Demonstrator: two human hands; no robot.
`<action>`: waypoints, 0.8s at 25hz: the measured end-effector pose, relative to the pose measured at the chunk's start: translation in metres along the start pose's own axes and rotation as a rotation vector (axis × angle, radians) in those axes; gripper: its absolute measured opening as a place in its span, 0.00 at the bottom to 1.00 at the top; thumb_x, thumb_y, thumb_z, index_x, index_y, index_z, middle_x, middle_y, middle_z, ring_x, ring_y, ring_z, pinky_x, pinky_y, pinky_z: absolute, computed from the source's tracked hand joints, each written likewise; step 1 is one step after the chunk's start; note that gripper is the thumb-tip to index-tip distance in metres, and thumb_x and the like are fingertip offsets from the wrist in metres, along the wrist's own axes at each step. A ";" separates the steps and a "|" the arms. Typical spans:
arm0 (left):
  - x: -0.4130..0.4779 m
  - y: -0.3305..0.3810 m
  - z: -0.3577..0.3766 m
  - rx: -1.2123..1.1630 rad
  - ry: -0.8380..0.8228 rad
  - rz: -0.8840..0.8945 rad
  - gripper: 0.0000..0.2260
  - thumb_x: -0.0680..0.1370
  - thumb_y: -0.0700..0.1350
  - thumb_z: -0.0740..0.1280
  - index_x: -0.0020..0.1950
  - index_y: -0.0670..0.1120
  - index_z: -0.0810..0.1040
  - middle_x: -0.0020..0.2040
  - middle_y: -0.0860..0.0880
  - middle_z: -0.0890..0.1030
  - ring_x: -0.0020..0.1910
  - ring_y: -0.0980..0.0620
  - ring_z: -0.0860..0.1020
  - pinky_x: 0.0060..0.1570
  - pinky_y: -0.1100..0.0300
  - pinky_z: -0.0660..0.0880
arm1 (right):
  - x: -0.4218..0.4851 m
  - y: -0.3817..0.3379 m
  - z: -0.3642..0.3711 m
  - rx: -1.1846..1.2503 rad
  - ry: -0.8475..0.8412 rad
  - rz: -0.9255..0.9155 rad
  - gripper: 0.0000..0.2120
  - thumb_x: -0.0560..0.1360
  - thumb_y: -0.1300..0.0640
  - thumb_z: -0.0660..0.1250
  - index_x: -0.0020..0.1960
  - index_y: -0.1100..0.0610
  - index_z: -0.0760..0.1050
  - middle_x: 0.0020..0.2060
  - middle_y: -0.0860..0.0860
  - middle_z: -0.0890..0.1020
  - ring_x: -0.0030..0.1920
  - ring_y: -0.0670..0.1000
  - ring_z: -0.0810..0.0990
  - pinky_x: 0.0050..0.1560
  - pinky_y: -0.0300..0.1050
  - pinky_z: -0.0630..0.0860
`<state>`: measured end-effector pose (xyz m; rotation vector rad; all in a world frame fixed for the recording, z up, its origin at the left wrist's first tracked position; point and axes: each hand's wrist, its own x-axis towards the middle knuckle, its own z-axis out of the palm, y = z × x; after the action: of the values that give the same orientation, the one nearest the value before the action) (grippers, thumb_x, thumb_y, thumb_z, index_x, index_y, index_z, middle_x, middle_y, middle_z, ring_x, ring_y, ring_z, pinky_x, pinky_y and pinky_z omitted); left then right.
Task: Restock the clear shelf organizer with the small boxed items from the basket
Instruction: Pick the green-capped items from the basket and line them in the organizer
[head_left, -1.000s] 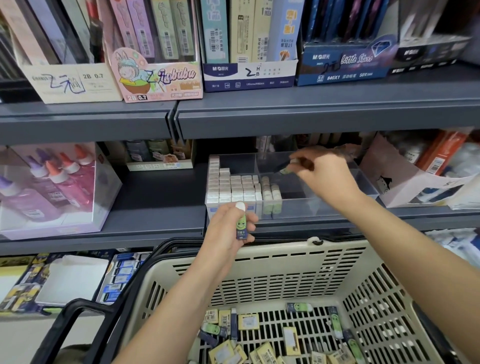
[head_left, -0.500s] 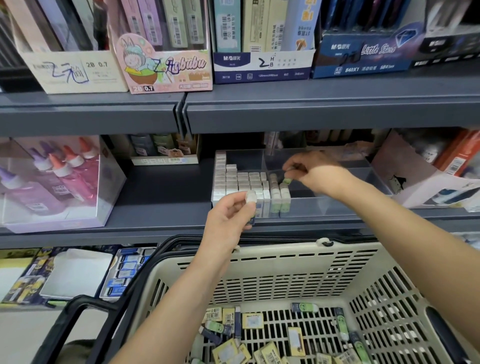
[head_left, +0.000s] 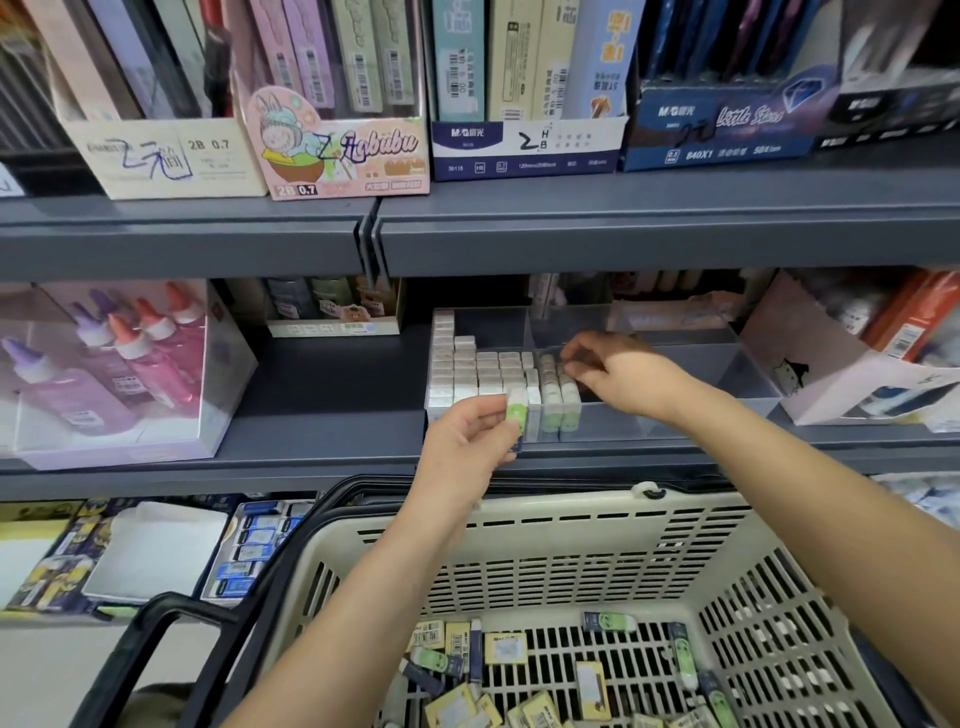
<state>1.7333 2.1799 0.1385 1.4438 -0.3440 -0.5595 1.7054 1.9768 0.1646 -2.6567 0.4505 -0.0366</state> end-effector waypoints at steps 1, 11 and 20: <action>0.000 0.001 0.001 0.005 0.002 0.003 0.08 0.76 0.39 0.68 0.50 0.51 0.78 0.49 0.50 0.81 0.44 0.60 0.79 0.40 0.69 0.76 | -0.004 -0.002 -0.002 -0.003 0.029 -0.011 0.10 0.78 0.53 0.60 0.58 0.53 0.72 0.53 0.51 0.80 0.52 0.52 0.78 0.54 0.44 0.74; -0.002 0.008 0.017 0.077 -0.074 0.063 0.07 0.75 0.37 0.68 0.48 0.49 0.79 0.42 0.54 0.82 0.38 0.65 0.78 0.38 0.70 0.76 | -0.063 -0.030 -0.002 0.492 0.084 -0.153 0.06 0.72 0.59 0.70 0.47 0.50 0.79 0.40 0.50 0.83 0.43 0.51 0.82 0.52 0.51 0.79; 0.011 0.013 -0.022 0.462 0.307 0.325 0.09 0.75 0.42 0.67 0.49 0.57 0.74 0.50 0.57 0.77 0.50 0.61 0.74 0.53 0.65 0.71 | -0.023 -0.011 -0.027 0.588 0.357 0.000 0.14 0.73 0.66 0.66 0.38 0.47 0.74 0.36 0.48 0.82 0.40 0.51 0.80 0.53 0.54 0.78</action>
<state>1.7568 2.1927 0.1472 1.8403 -0.4707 0.0148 1.6839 1.9825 0.1947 -2.0675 0.4641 -0.5607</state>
